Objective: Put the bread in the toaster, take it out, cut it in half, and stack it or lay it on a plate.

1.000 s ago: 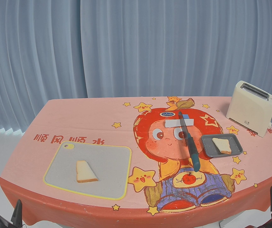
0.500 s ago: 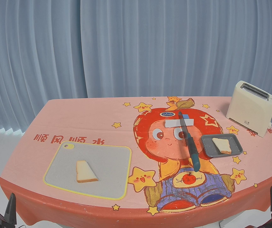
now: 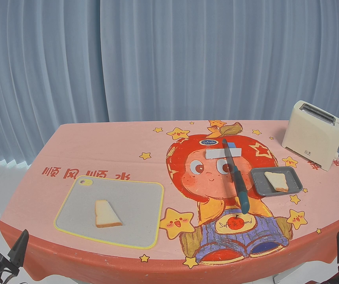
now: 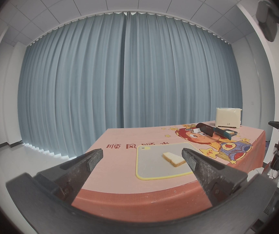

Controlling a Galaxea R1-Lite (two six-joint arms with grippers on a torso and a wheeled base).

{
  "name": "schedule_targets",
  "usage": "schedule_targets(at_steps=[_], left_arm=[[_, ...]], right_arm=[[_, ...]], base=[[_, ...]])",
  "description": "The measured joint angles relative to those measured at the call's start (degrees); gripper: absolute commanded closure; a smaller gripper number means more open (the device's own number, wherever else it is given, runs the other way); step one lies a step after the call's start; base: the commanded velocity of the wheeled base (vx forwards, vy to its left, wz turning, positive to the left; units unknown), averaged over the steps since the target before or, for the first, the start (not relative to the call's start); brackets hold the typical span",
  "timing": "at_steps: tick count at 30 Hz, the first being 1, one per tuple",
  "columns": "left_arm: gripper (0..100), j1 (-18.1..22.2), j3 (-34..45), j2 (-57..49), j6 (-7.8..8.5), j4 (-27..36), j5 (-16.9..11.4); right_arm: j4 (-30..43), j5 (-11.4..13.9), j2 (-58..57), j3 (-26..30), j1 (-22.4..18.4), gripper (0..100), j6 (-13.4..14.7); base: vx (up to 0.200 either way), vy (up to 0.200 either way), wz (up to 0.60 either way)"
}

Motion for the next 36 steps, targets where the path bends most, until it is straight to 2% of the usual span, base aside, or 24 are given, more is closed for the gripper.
schedule_targets(at_steps=[9,27,36], left_arm=[[0,0.00,-4.24,11.56,-0.09,-0.01,-1.22],[0,-0.06,-11.93,32.23,-0.07,-0.23,-1.37],[0,-3.94,-15.96,40.74,-0.18,-0.04,-0.89]], right_arm=[[0.01,-0.02,0.00,0.00,0.00,0,0.00],[0.00,0.00,0.00,0.00,0.00,0,0.00],[0.01,-0.02,0.00,0.00,0.00,0,-0.02]], base=[[0.000,0.000,0.00],[0.000,0.000,0.00],[0.000,0.000,0.00]])
